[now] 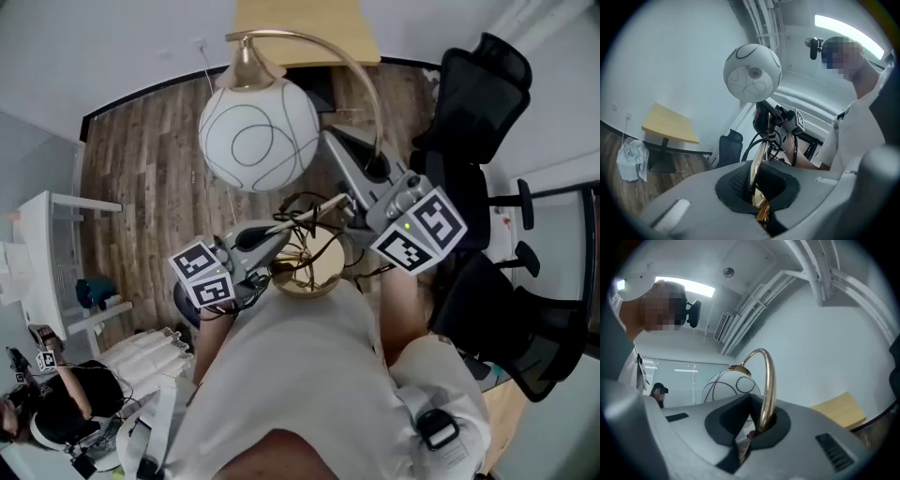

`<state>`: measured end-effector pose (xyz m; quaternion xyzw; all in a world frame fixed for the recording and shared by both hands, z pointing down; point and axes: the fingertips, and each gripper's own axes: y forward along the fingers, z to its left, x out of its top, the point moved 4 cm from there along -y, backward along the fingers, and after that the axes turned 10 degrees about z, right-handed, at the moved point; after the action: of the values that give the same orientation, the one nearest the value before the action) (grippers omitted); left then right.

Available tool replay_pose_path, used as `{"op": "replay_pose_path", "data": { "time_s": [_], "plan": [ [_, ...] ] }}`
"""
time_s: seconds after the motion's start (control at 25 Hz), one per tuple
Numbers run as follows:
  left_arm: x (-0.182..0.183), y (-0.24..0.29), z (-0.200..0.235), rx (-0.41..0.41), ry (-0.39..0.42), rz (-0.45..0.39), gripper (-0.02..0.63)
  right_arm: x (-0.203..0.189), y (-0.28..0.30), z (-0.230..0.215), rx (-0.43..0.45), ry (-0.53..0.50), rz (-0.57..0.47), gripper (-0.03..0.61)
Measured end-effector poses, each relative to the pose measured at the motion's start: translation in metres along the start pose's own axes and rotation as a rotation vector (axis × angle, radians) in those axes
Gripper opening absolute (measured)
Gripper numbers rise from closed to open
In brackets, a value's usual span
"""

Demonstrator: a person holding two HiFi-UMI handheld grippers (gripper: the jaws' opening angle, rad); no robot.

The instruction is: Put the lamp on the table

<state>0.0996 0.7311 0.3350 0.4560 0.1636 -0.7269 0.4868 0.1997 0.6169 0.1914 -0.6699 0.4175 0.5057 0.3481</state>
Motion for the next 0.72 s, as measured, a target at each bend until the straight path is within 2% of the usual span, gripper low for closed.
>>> {"op": "replay_pose_path", "data": {
  "time_s": [0.4,0.72],
  "plan": [
    [0.007,0.024,-0.004,0.032,-0.004,-0.015,0.000,0.008,-0.010,-0.021,0.023,0.017,0.005,0.002],
    [0.018,0.026,0.020,0.022,0.001,-0.010,0.000,0.008,0.008,-0.038,0.012,0.011,0.001,0.000]
  ]
}}
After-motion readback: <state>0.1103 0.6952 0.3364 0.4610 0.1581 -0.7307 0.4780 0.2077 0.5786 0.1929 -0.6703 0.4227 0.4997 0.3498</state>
